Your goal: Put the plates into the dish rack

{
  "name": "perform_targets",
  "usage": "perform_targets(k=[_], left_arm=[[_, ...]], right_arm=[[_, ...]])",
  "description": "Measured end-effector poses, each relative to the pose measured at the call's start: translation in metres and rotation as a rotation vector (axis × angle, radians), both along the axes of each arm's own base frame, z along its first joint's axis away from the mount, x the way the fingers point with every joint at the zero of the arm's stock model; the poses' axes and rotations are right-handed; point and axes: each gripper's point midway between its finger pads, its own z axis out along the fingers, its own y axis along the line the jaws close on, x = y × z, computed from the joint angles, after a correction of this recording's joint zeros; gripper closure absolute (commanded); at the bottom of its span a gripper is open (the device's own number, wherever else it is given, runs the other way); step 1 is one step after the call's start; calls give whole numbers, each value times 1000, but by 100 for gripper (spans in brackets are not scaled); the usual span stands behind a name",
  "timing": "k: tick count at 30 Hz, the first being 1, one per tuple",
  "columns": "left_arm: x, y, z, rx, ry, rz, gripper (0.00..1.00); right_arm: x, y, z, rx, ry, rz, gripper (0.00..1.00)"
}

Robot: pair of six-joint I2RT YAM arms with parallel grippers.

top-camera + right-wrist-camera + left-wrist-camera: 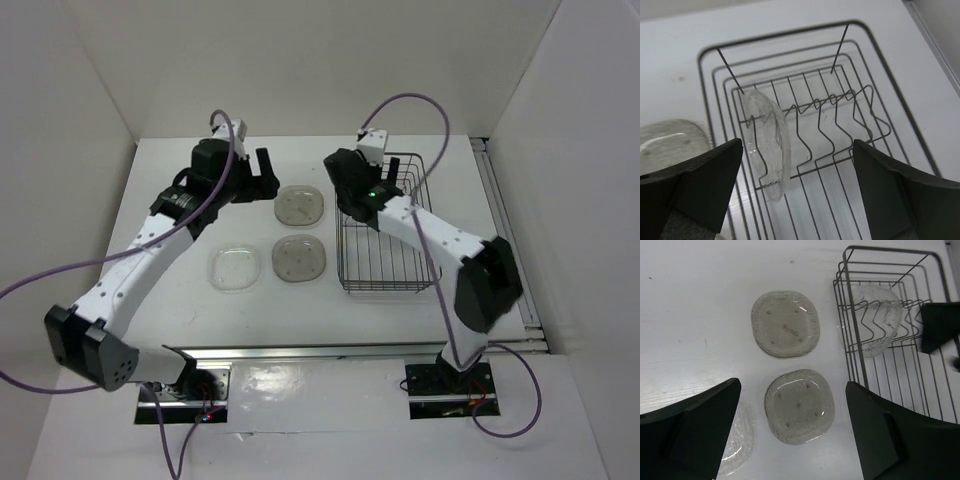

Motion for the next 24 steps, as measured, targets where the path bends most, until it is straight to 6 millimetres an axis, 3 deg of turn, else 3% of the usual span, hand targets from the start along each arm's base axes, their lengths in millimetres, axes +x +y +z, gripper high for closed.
perform_targets(k=[2,5,8,9,13,16,19,24], left_arm=[[17,-7,-24,6,50,-13,0],[47,-9,-79,19,172,-18,0],[70,2,-133,16,301,-2,3],[78,8,-148,16,339,9,4],[116,20,-175,21,385,48,5],[137,12,-184,35,377,43,5],[140,2,-204,53,404,21,5],[138,-6,-239,88,475,7,8]], right_arm=[[-15,-3,40,65,-66,36,2],[-46,-5,108,192,-199,121,2],[-79,-2,156,331,-309,264,2],[-90,0,163,373,-333,320,2],[-127,18,165,474,-339,528,3],[-142,43,163,508,-311,643,3],[-154,62,154,518,-272,715,3],[-160,70,144,515,-243,742,3]])
